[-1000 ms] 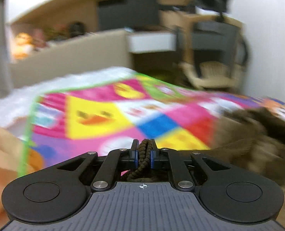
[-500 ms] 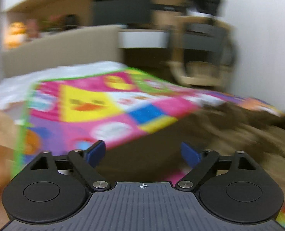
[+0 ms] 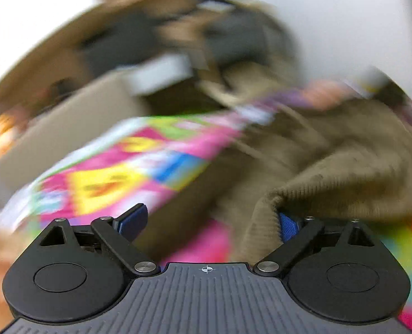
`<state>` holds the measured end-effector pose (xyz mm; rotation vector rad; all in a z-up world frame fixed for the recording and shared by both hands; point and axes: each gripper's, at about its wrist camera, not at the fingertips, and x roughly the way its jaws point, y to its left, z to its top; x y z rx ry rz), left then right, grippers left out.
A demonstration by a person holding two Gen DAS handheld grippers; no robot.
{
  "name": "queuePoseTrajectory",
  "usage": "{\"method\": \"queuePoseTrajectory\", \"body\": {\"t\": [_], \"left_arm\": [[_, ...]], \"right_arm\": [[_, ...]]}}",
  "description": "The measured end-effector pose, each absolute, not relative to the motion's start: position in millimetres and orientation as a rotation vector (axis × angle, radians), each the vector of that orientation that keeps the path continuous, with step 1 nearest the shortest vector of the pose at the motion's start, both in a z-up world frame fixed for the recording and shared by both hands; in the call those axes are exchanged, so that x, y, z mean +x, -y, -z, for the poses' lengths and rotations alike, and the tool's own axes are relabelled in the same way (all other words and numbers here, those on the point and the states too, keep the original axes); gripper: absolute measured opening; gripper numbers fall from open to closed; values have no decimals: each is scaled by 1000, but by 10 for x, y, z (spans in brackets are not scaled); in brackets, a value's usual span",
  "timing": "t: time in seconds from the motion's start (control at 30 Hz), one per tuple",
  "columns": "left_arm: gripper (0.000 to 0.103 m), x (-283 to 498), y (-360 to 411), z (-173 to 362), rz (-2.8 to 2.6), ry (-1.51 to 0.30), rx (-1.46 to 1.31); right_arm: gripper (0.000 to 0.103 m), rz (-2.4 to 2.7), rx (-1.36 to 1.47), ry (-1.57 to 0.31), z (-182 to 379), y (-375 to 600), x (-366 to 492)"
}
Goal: Fold clothes
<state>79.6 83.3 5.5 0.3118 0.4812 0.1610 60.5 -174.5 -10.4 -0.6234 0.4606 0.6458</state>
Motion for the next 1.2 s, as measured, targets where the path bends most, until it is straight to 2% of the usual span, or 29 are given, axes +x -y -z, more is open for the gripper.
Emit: {"method": "queuePoseTrajectory", "body": {"t": [0.07, 0.2, 0.4, 0.5, 0.53, 0.57, 0.6, 0.7, 0.77, 0.8, 0.97, 1.1, 1.2], "left_arm": [[96, 773, -1044, -272, -289, -400, 222], [98, 633, -1151, -472, -253, -382, 110], [99, 487, -783, -139, 8, -513, 120], [99, 431, -542, 31, 124, -553, 182], [99, 397, -461, 80, 161, -563, 208], [99, 315, -384, 122, 191, -568, 246], [99, 254, -333, 155, 210, -569, 276], [100, 167, -245, 261, 220, -589, 339], [101, 219, -290, 351, 184, -610, 345], [101, 245, -312, 396, 166, -621, 349], [102, 594, -512, 444, 11, -618, 365], [101, 905, -754, 87, -167, -486, 302], [101, 947, -943, -249, -263, -388, 207]], "right_arm": [[84, -627, -611, -463, 94, 1836, 568], [85, -643, -597, -492, 167, 1896, 478], [86, -727, -603, -544, 346, 1631, 491], [86, -731, -676, -510, 418, 1407, 600], [72, -673, -700, -465, 381, 1387, 653], [66, -573, -699, -400, 305, 1406, 734], [66, -466, -661, -345, 196, 1473, 827], [69, -317, -518, -310, -97, 1810, 969], [83, -348, -487, -332, -160, 2022, 889], [85, -359, -485, -345, -161, 2115, 832], [85, -451, -559, -459, 119, 2265, 472], [86, -532, -626, -512, 332, 2081, 412], [86, -500, -689, -487, 453, 1945, 489]]}}
